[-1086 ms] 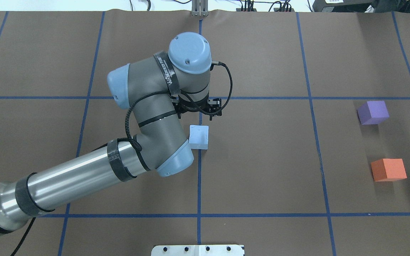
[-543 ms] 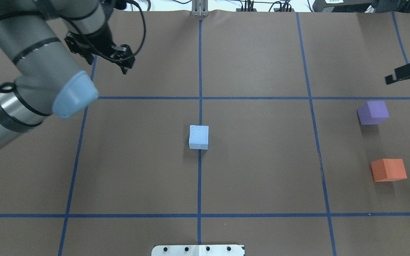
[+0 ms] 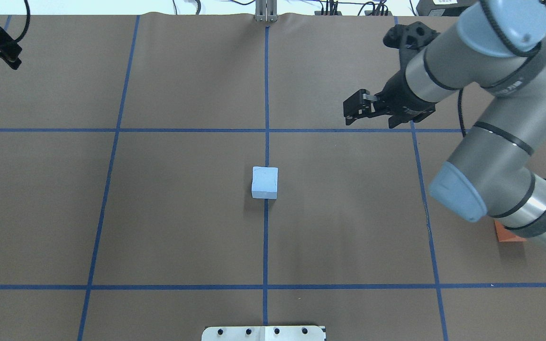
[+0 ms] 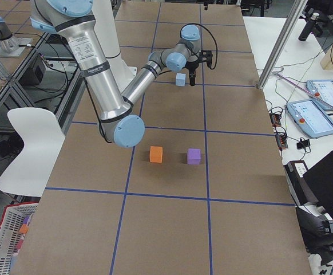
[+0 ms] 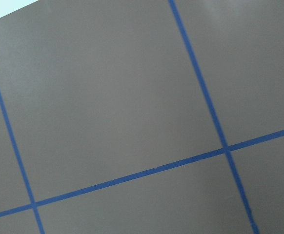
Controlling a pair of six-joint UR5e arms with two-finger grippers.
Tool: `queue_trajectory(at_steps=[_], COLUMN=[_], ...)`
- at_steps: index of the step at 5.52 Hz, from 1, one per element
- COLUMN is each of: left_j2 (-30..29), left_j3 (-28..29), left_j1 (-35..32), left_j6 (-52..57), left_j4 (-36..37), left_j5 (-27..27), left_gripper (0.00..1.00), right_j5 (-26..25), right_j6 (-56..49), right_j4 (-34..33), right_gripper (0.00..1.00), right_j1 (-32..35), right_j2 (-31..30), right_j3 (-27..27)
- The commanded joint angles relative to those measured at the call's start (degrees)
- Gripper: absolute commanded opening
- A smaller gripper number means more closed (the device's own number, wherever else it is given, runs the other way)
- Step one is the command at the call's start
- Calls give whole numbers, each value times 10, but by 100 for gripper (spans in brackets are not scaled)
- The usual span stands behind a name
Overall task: Place blue block between orange and purple blocks
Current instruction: 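Lower the right gripper over the light blue cube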
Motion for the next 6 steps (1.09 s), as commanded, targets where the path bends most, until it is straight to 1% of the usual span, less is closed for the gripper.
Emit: queue_trajectory(at_steps=[1, 2, 3, 4, 5, 6], left_j2=[107, 171, 240, 287, 306, 307], left_j3=[14, 34, 42, 48, 47, 47], left_j1=[-47, -109, -154, -163, -163, -163], left_j6=[17, 86, 147, 173, 173, 173], left_j4=[-74, -125, -166, -200, -203, -203], left_j5=[-4, -12, -82, -98, -99, -99], left_gripper=[100, 100, 100, 100, 100, 100], right_j5=[-74, -103, -105, -124, -147, -175], right_j6=[50, 65, 88, 102, 107, 108], right_j4=[-31, -31, -30, -28, -28, -25], right_gripper=[100, 100, 100, 100, 100, 100], right_j1=[-77, -104, -122, -137, -156, -175], right_j2=[87, 120, 138, 157, 176, 176], right_j3=[-58, -101, -129, -169, -206, -220])
